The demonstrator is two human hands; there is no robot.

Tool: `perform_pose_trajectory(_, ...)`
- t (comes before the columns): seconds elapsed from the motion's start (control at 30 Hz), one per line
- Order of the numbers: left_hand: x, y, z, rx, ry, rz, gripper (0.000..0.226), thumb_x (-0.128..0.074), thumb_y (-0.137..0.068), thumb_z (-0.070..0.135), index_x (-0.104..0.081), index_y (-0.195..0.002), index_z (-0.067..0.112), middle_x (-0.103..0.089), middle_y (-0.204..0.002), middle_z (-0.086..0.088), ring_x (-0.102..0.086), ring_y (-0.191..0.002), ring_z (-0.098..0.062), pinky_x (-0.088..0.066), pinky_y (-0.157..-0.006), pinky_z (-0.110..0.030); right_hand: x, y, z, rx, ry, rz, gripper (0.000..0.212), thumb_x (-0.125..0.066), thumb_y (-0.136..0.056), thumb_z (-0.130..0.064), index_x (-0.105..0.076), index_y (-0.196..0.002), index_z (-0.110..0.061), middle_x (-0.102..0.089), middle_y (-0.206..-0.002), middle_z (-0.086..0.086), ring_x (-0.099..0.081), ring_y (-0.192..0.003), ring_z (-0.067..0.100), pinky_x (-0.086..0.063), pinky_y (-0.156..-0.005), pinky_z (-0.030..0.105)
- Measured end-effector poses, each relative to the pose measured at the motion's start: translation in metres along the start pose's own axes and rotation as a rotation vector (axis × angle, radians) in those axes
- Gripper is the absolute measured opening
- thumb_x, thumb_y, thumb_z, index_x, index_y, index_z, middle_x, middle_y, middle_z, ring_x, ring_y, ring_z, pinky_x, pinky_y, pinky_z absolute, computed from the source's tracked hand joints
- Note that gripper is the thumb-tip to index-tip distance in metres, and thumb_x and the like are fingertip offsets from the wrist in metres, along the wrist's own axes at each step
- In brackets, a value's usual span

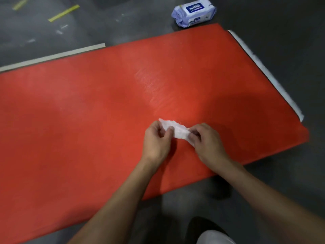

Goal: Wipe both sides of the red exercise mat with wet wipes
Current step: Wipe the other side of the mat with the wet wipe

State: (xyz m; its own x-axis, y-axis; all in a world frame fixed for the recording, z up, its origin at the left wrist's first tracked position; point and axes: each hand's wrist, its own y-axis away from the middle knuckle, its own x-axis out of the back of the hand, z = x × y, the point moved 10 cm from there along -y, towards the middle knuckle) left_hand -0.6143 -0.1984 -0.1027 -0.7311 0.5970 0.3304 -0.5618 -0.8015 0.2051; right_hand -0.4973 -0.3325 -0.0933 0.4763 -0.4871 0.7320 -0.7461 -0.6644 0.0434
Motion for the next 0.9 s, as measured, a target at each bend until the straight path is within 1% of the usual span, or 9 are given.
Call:
perform_pose_trajectory(0.1, 0.016, 0.010, -0.016, 0.061, -0.001, 0.036, 0.033, -0.071, -0.085, 0.011, -0.043, -0.068, 0.018, -0.049, -0.059, -0.002, -0.044, -0.054, -0.016, -0.039, -0.054, -0.036, 0.009, 0.019, -0.016, 0.110, 0.288, 0.122, 0.030, -0.057, -0.086, -0.005, -0.065, -0.114, -0.011, -0.058, -0.110, 0.012, -0.055, -0.104, 0.035, -0.043, -0.087, 0.047)
perform_pose_trajectory(0.17, 0.024, 0.017, -0.020, 0.079, -0.043, 0.028, 0.030, -0.070, -0.084, 0.008, -0.045, -0.071, 0.018, -0.054, -0.063, -0.002, -0.051, -0.058, -0.021, -0.043, -0.060, -0.039, -0.006, 0.035, -0.041, 0.323, 0.345, 0.087, 0.047, -0.048, -0.084, -0.010, -0.058, -0.130, -0.008, -0.053, -0.131, 0.015, -0.050, -0.124, 0.035, -0.041, -0.102, 0.048)
perform_pose_trajectory(0.27, 0.032, 0.023, -0.008, -0.109, -0.510, -0.027, 0.017, -0.064, -0.084, 0.018, -0.054, -0.097, 0.020, -0.060, -0.099, -0.005, -0.056, -0.096, -0.029, -0.044, -0.083, -0.040, -0.045, 0.041, -0.044, 0.431, 0.456, -0.132, 0.057, -0.033, -0.098, -0.032, -0.039, -0.149, -0.009, -0.030, -0.159, 0.014, -0.021, -0.150, 0.026, -0.019, -0.122, 0.042)
perform_pose_trajectory(0.33, 0.028, 0.027, -0.016, -0.142, -0.889, -0.159, 0.057, -0.065, -0.081, 0.041, -0.045, -0.131, 0.026, -0.039, -0.140, -0.010, -0.033, -0.133, -0.032, -0.030, -0.106, -0.045, -0.052, 0.029, -0.026, 0.347, 0.596, -0.189, 0.063, -0.018, -0.101, -0.043, -0.027, -0.155, -0.012, -0.018, -0.164, 0.012, -0.008, -0.153, 0.024, -0.006, -0.124, 0.041)
perform_pose_trajectory(0.4, 0.025, 0.030, -0.030, -0.099, -0.985, -0.337, 0.086, -0.066, -0.077, 0.056, -0.024, -0.149, 0.033, -0.009, -0.160, -0.004, -0.002, -0.149, -0.027, -0.010, -0.118, -0.049, -0.042, 0.014, -0.007, 0.182, 0.626, -0.128, 0.061, -0.020, -0.104, -0.042, -0.021, -0.157, -0.012, -0.012, -0.165, 0.012, -0.004, -0.153, 0.027, 0.001, -0.123, 0.042)
perform_pose_trajectory(0.47, 0.026, 0.030, -0.036, -0.110, -0.991, -0.407, 0.096, -0.068, -0.077, 0.059, -0.014, -0.153, 0.035, 0.002, -0.163, 0.000, 0.009, -0.151, -0.024, -0.005, -0.121, -0.049, -0.041, 0.013, -0.009, 0.158, 0.528, -0.075, 0.055, -0.030, -0.105, -0.031, -0.028, -0.154, -0.006, -0.018, -0.163, 0.015, -0.011, -0.152, 0.028, -0.003, -0.124, 0.042)
perform_pose_trajectory(0.63, 0.031, 0.032, -0.041, -0.170, -0.972, -0.395, 0.096, -0.064, -0.079, 0.062, -0.009, -0.154, 0.037, 0.004, -0.164, 0.002, 0.012, -0.150, -0.021, -0.003, -0.122, -0.046, -0.051, 0.030, -0.023, 0.525, 0.480, -0.263, 0.049, -0.044, -0.100, -0.021, -0.044, -0.147, -0.006, -0.036, -0.156, 0.010, -0.029, -0.147, 0.021, -0.018, -0.123, 0.039)
perform_pose_trajectory(0.77, 0.030, 0.031, -0.043, -0.149, -0.964, -0.392, 0.096, -0.064, -0.079, 0.061, -0.009, -0.154, 0.037, 0.005, -0.164, 0.001, 0.014, -0.150, -0.021, -0.001, -0.122, -0.046, -0.017, -0.005, 0.007, 0.300, 0.491, -0.153, 0.051, -0.040, -0.104, -0.020, -0.031, -0.154, -0.011, -0.024, -0.162, 0.005, -0.015, -0.151, 0.016, -0.006, -0.124, 0.032)
perform_pose_trajectory(0.9, 0.029, 0.030, -0.041, -0.141, -0.976, -0.387, 0.096, -0.065, -0.079, 0.060, -0.009, -0.154, 0.037, 0.003, -0.164, 0.002, 0.013, -0.150, -0.021, -0.003, -0.122, -0.046, -0.008, -0.007, -0.004, 0.307, 0.183, -0.060, 0.055, -0.036, -0.095, 0.013, -0.041, -0.147, -0.003, -0.041, -0.154, 0.004, -0.037, -0.144, 0.016, -0.019, -0.123, 0.037)
